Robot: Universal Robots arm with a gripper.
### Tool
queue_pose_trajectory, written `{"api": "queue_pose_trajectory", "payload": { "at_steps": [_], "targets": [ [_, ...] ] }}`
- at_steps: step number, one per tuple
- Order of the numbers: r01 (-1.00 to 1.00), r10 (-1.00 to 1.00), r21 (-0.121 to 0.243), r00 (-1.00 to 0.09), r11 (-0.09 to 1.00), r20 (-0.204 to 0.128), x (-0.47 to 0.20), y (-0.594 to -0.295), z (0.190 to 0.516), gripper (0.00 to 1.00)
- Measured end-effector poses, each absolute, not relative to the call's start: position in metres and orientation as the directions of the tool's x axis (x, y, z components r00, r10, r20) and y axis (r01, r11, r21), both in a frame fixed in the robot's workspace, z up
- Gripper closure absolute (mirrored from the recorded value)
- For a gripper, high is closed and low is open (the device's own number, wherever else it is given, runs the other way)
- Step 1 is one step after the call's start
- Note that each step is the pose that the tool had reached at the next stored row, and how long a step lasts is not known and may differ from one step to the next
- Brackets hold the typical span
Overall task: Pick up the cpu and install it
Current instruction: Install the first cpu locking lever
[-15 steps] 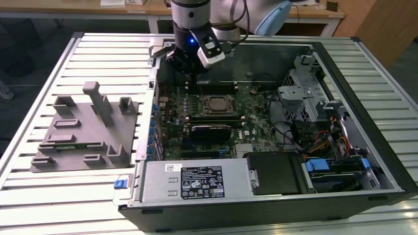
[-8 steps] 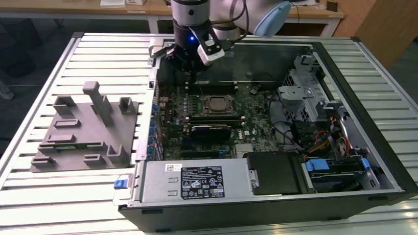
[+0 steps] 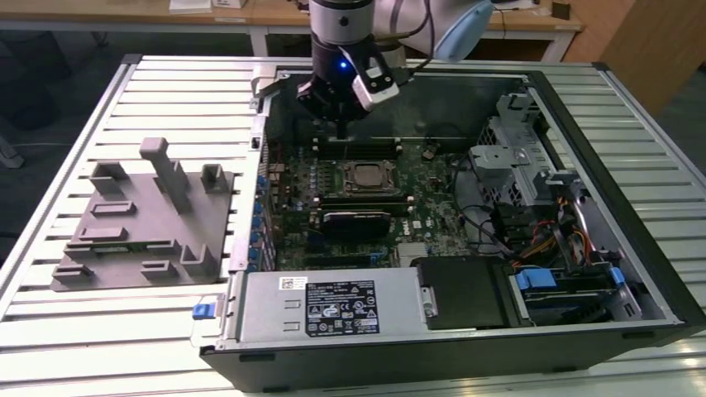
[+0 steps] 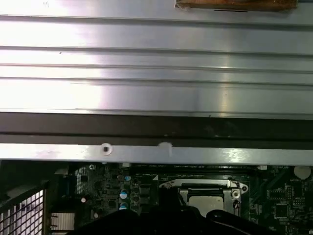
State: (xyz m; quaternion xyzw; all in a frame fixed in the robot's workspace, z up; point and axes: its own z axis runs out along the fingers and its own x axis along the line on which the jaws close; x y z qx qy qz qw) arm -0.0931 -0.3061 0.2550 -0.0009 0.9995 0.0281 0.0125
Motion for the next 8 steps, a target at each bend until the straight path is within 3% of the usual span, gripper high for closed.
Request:
{"api": "queue_pose_trajectory", "payload": {
  "at_steps": [8],
  "targets": [
    [-0.003, -0.001, 0.065, -1.0, 0.998, -0.025, -0.0869, -0.3074, 0.2547, 0.89]
  ]
}}
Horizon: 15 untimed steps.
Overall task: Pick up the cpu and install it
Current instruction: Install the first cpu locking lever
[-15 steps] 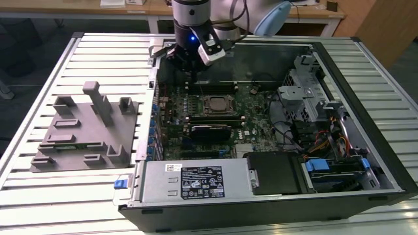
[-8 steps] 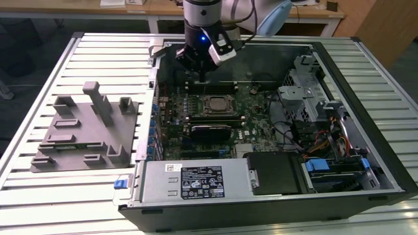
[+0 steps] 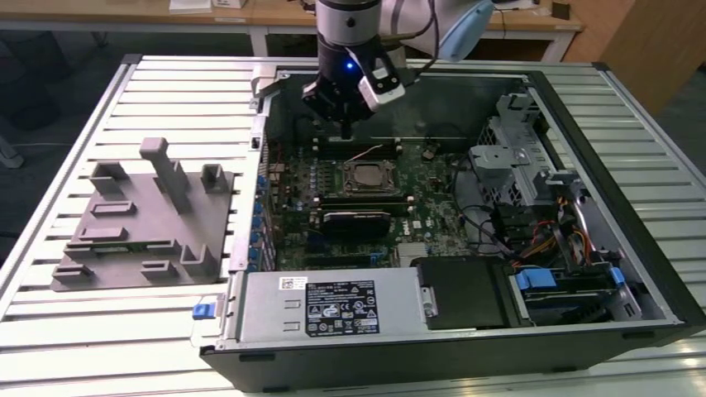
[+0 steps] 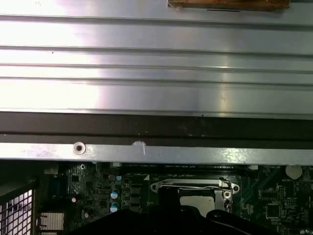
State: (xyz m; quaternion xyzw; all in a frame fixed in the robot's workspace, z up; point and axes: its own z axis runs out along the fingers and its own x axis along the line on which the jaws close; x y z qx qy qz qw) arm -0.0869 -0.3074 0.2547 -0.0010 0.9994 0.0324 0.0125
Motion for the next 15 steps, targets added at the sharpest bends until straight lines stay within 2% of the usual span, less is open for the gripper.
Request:
{"api": "queue_pose_trajectory", "payload": {
  "at_steps": [3, 15],
  "targets": [
    [-0.003, 0.0, 0.104, -1.0, 0.995, -0.025, -0.0869, -0.3114, 0.254, 0.89],
    [0.0, 0.003, 0.105, -1.0, 0.995, -0.025, -0.0794, -0.3129, 0.2511, 0.89]
  ]
}}
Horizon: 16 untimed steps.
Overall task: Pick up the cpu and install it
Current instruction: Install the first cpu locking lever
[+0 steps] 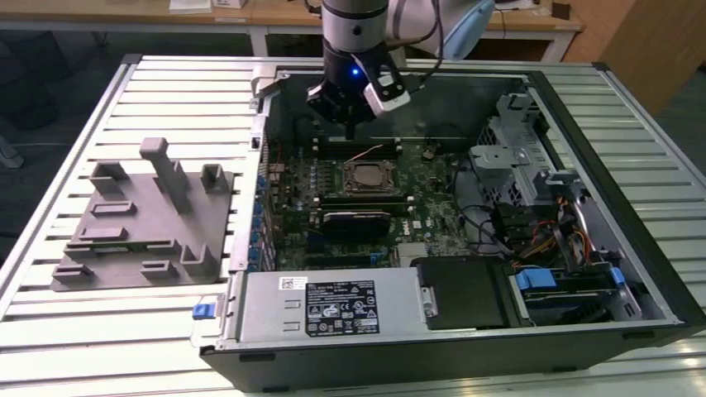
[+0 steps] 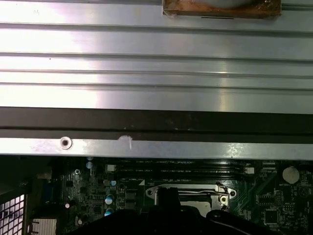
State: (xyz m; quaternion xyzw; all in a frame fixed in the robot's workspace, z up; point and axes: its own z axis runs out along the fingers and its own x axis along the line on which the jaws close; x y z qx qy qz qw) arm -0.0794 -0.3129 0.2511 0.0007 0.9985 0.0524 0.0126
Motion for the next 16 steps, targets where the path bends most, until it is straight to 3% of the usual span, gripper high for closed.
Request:
{"api": "queue_pose_trajectory", "payload": {
  "at_steps": [16],
  "targets": [
    [0.0, 0.003, 0.105, -1.0, 0.995, -0.025, -0.066, -0.313, 0.243, 0.89]
  ]
}}
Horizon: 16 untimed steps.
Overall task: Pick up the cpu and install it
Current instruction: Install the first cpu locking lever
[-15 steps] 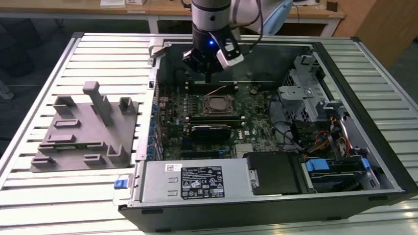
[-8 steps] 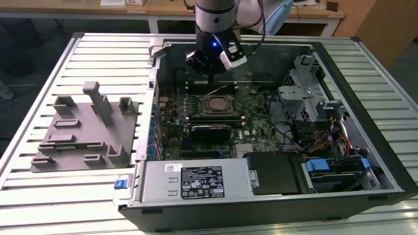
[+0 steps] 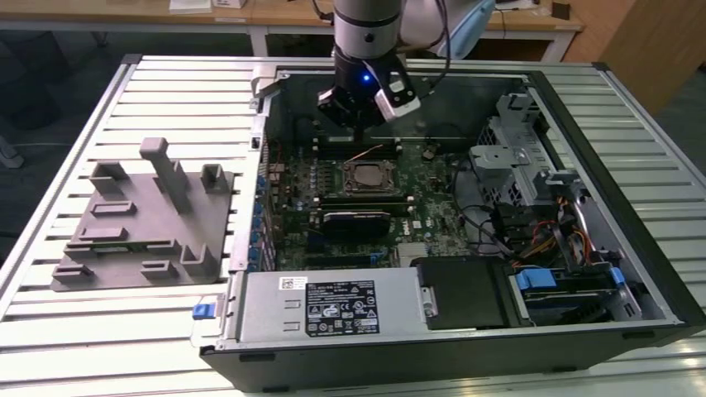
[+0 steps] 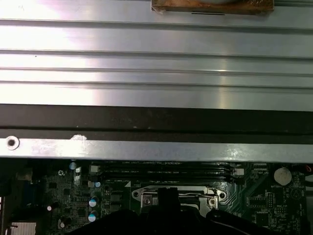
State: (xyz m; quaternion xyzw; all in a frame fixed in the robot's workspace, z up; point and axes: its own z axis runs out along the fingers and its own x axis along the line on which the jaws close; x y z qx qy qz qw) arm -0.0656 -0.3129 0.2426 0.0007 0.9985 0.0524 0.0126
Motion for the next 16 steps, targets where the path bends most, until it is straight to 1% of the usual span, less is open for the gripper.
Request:
{"api": "queue_pose_trajectory", "payload": {
  "at_steps": [16],
  "targets": [
    [0.0, 0.003, 0.105, -1.0, 0.995, -0.025, -0.052, -0.312, 0.231, 0.89]
  ]
}}
